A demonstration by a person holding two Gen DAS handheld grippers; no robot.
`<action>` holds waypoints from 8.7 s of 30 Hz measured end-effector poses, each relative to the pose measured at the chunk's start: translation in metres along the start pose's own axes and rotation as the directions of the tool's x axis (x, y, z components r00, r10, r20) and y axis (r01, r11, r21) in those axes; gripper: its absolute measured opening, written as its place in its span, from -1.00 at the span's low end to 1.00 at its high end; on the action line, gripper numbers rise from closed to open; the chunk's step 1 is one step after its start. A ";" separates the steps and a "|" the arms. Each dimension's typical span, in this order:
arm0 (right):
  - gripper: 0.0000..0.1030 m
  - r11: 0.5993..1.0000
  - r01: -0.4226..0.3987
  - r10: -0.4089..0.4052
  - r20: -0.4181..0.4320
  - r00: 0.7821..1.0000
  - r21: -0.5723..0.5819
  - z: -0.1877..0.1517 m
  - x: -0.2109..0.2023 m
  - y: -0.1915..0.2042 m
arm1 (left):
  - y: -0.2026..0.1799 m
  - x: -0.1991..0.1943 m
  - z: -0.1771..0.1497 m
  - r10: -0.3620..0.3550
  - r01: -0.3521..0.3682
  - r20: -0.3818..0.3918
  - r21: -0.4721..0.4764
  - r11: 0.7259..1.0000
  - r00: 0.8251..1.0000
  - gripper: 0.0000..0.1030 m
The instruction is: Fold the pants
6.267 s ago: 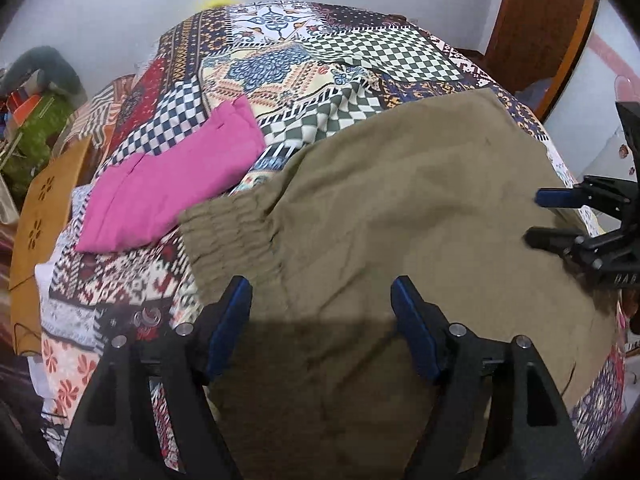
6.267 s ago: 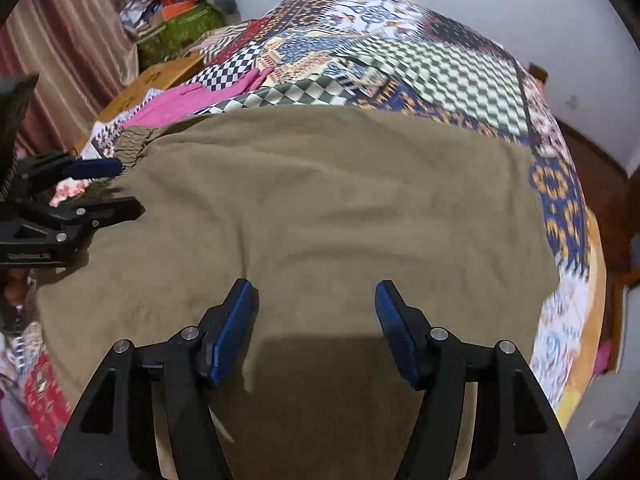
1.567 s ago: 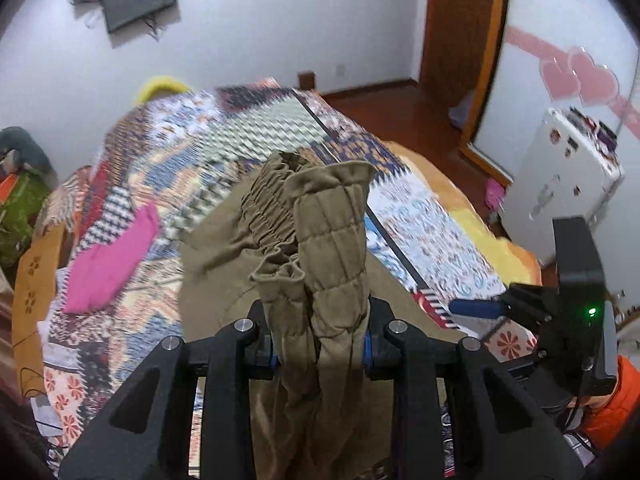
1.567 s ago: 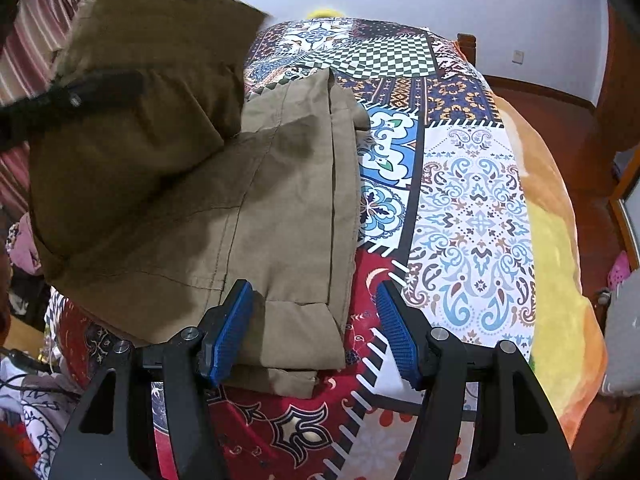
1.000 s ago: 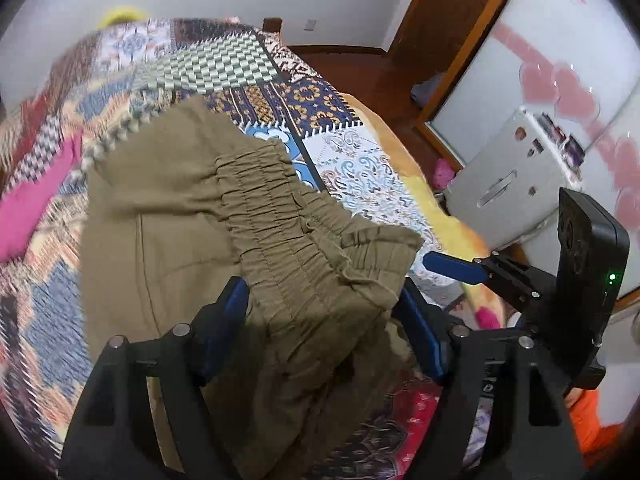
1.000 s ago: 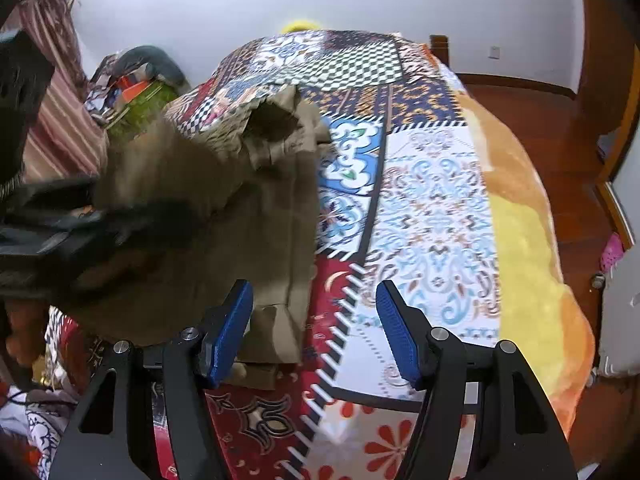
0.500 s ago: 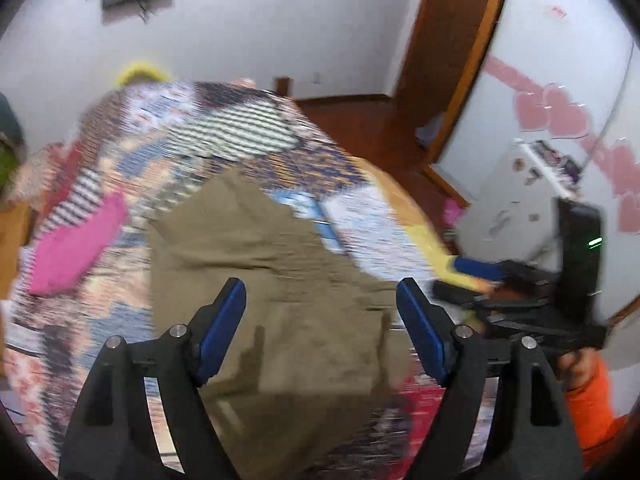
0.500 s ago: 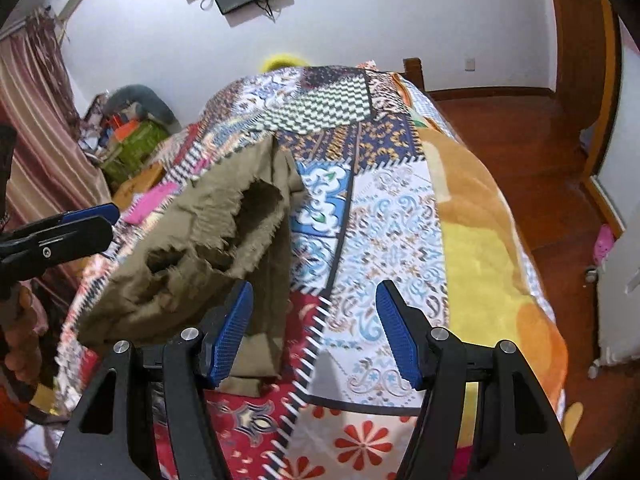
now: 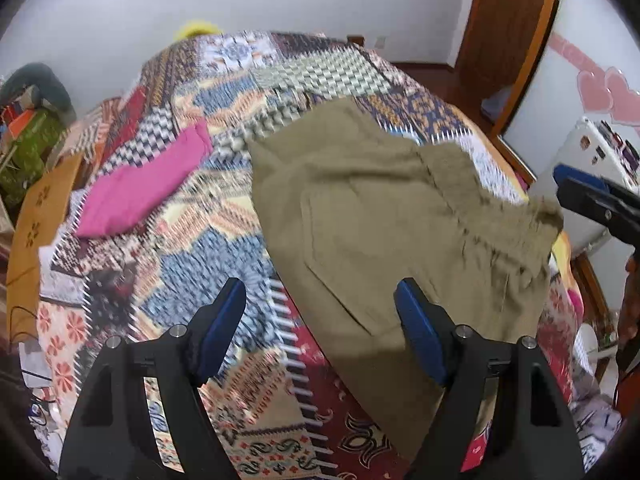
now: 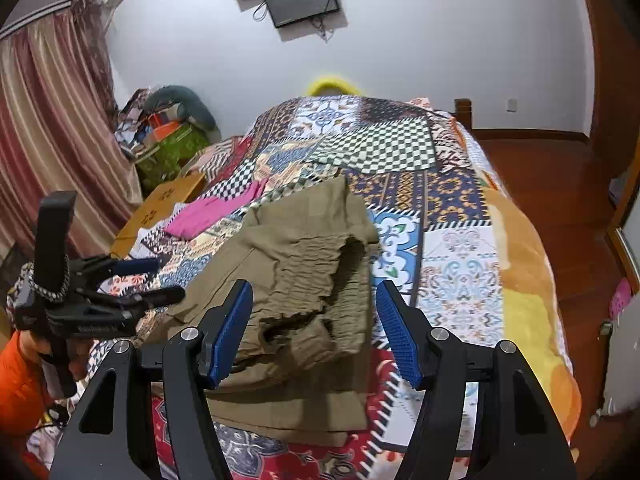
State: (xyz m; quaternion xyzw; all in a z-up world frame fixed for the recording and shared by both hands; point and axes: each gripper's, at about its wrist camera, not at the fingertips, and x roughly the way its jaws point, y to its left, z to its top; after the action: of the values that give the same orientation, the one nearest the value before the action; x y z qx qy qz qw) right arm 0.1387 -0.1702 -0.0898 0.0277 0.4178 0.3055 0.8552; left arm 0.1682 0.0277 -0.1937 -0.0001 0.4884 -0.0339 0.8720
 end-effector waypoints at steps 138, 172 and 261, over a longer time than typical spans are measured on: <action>-0.72 0.976 -0.008 -0.021 -0.132 0.991 -0.219 0.016 0.098 0.031 | 0.074 0.047 0.049 -0.103 0.108 0.052 -0.097 0.989 0.993 -0.60; -0.43 0.957 0.022 -0.065 -0.138 0.988 -0.290 0.039 0.100 0.042 | 0.059 0.009 0.056 -0.119 0.126 0.120 -0.055 0.991 0.986 -0.77; -0.05 0.991 -0.060 0.096 -0.333 0.938 0.117 0.011 0.138 -0.040 | 0.148 0.067 0.000 -0.099 0.082 -0.043 -0.298 0.951 0.994 -0.27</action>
State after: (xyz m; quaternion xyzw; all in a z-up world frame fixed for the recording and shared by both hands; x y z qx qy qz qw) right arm 0.2304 -0.1248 -0.1914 0.0364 0.5722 0.3170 0.7555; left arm 0.2121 0.1715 -0.2557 -0.1521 0.5124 -0.0004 0.8452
